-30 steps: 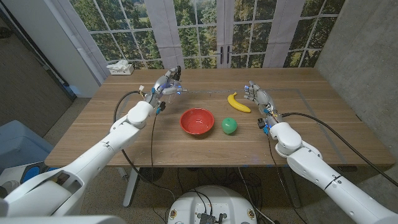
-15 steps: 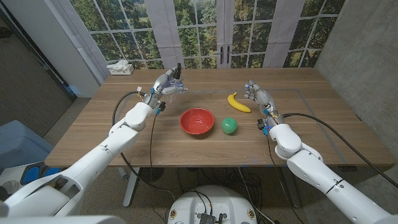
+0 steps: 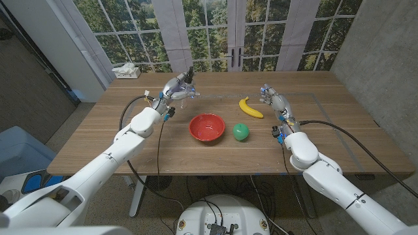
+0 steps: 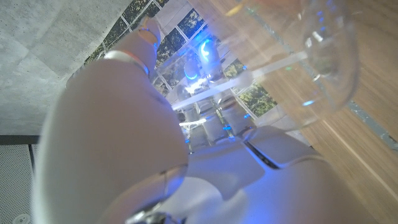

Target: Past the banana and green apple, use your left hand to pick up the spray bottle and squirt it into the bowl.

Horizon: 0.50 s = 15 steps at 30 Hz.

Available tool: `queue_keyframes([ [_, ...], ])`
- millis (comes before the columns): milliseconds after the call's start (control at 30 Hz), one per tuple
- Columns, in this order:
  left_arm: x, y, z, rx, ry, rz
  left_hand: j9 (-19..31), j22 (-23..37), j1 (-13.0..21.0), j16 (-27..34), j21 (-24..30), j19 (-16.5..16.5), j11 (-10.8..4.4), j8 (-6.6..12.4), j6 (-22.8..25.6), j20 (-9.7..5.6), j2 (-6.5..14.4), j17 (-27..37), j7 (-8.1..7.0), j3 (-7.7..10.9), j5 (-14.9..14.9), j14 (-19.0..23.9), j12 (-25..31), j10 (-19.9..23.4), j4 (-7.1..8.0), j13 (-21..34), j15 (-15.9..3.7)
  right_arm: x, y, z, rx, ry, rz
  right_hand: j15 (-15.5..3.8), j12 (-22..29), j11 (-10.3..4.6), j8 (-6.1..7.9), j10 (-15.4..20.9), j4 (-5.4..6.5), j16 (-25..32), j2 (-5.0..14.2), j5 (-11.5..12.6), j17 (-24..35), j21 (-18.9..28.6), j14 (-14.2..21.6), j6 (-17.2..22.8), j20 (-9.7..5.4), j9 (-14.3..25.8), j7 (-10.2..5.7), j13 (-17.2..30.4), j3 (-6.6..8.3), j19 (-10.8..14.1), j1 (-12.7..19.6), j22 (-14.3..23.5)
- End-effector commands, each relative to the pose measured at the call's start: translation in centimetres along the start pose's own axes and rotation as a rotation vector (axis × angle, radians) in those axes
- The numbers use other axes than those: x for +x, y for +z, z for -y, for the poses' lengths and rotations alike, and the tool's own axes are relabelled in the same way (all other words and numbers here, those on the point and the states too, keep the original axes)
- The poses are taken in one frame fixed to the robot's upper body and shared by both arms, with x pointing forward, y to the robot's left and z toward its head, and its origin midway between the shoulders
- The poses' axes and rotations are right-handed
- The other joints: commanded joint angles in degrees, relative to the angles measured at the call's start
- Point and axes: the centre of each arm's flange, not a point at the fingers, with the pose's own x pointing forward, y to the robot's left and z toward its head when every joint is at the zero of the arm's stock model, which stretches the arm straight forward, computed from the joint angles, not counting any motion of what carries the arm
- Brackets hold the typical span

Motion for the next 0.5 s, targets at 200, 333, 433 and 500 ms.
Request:
queue_keyframes([
  [200,-3.4,0.8,0.3,-0.029,-0.08,-0.027,0.89,0.21,17.59,0.39,0.55,-0.16,0.45,1.14,0.77,-8.02,17.35,-0.29,-1.04,0.36,-0.02,0.52,0.54,0.22,-0.03,-0.22,-6.51,-0.7,0.0,-0.1,-0.007,-0.034,-0.009,-0.05,0.1,-0.36,-0.1,0.08,-0.08,0.23,-0.62,-0.09,0.12,-0.32,0.46,0.18,-0.16,0.11,-0.22,0.12,0.34,0.34,0.05,0.31],
  [333,-4.4,1.1,0.3,-0.034,-0.103,-0.033,1.48,-0.02,17.65,0.65,0.66,-0.06,0.5,1.58,0.66,-7.99,17.29,-0.27,-1.42,0.45,-0.03,0.71,0.63,0.17,-0.12,-0.43,-6.58,-0.6,-0.1,-0.2,-0.006,-0.037,-0.011,0.03,0.09,-0.39,-0.11,0.06,-0.1,0.23,-0.61,-0.09,0.1,-0.39,0.47,0.18,-0.17,0.11,-0.26,0.1,0.36,0.35,0.03,0.31],
  [433,-5.0,1.3,0.4,-0.035,-0.113,-0.033,1.89,-0.07,17.63,0.66,0.75,-0.1,0.5,1.86,0.55,-7.96,17.25,-0.45,-1.43,0.49,-0.03,0.68,0.71,0.23,-0.12,-0.62,-6.57,-0.6,-0.2,-0.2,-0.007,-0.037,-0.009,0.07,0.11,-0.39,-0.11,0.09,-0.11,0.22,-0.6,-0.09,0.08,-0.43,0.44,0.16,-0.19,0.11,-0.26,0.08,0.37,0.4,0.0,0.32],
  [500,-5.3,1.5,0.5,-0.035,-0.122,-0.031,2.06,-0.1,17.62,0.64,0.81,-0.15,0.43,2.04,0.64,-8.03,17.29,-0.56,-1.43,0.52,-0.03,0.7,0.83,0.27,-0.11,-0.56,-6.54,-0.6,-0.2,-0.2,-0.008,-0.037,-0.009,-0.02,0.12,-0.37,-0.1,0.13,-0.11,0.23,-0.59,-0.09,0.07,-0.47,0.46,0.19,-0.21,0.11,-0.19,0.07,0.38,0.42,-0.02,0.32],
])
